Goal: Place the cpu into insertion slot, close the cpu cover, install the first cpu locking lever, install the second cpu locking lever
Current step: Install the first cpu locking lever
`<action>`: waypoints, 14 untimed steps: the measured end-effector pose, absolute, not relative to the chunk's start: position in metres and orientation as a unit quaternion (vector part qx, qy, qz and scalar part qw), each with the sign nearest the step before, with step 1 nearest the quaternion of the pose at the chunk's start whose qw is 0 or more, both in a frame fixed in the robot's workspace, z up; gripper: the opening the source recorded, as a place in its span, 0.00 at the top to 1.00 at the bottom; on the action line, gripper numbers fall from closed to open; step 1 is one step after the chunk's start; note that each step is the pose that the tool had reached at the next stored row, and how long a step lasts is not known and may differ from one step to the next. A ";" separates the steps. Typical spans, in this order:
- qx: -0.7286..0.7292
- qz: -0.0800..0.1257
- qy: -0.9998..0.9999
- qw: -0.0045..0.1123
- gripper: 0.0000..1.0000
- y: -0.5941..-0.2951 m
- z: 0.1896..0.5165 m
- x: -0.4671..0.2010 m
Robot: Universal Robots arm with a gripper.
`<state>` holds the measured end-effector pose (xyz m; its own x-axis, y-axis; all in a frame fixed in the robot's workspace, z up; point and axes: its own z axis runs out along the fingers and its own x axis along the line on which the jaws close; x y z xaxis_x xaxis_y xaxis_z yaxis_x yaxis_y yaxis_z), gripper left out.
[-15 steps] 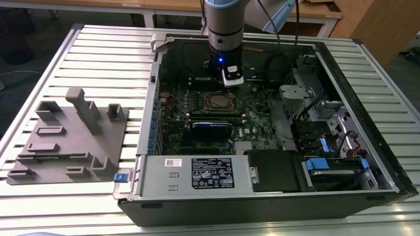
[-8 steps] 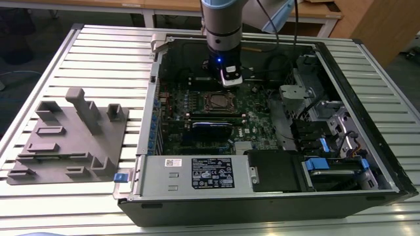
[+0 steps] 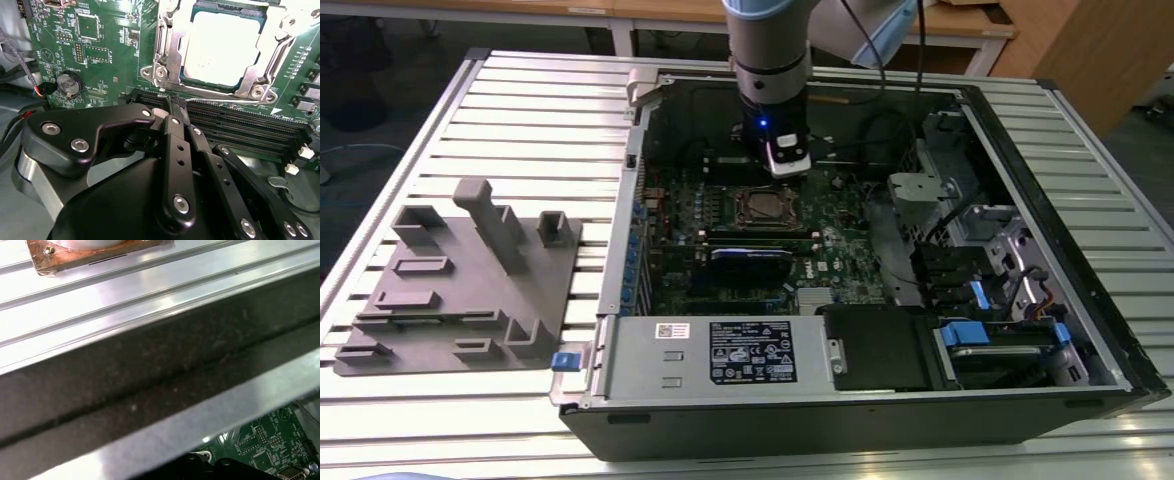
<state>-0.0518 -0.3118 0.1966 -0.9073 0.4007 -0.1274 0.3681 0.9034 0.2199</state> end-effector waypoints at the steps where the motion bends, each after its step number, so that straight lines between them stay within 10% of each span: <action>1: 0.197 0.095 0.972 0.087 0.89 -0.312 0.196 -0.052; 14: 0.194 0.079 0.972 0.111 0.89 -0.312 0.194 -0.058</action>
<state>-0.0582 -0.3117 0.1944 -0.9004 0.3937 -0.1849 0.3586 0.9125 0.1966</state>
